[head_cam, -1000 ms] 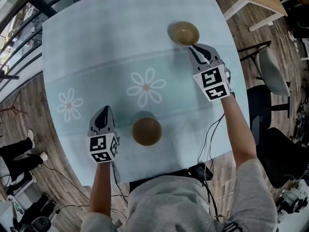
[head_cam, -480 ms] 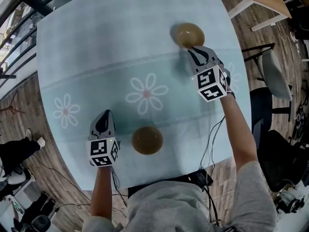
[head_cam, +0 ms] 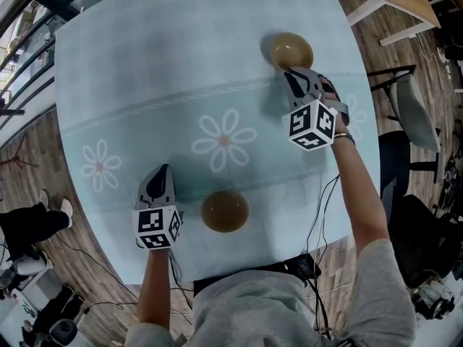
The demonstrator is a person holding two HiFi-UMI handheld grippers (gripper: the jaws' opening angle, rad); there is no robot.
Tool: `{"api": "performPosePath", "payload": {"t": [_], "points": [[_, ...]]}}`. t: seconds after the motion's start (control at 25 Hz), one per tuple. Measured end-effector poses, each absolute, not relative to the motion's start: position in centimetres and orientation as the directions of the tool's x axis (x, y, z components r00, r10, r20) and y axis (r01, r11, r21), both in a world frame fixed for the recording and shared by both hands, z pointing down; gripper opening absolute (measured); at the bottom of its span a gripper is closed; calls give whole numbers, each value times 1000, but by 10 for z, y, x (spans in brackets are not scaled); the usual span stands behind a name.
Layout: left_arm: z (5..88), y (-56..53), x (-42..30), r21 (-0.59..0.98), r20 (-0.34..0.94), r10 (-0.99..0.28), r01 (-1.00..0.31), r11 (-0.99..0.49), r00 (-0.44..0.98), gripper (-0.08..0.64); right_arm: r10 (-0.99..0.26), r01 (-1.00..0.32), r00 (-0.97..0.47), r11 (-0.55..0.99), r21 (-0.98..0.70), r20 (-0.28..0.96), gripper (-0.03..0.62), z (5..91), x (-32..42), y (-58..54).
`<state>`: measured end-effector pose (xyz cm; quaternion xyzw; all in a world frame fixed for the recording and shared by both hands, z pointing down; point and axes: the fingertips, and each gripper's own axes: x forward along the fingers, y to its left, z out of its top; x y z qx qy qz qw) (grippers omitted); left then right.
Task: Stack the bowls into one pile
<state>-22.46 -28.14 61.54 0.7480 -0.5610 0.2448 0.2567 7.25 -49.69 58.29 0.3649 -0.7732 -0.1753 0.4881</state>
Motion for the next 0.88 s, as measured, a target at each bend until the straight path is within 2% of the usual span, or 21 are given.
{"api": "performPosePath", "payload": {"t": [0.32,0.88], "points": [[609,-279,-232,123,649,-718,-966,-228,251,20,-756,-380,-243,651,657,608,32,572,64,-493],[582,-269,-229,139,610,-758,-972,-187,233,20,-735,-343,-390,675,653,555,33,531,37,-429]]}}
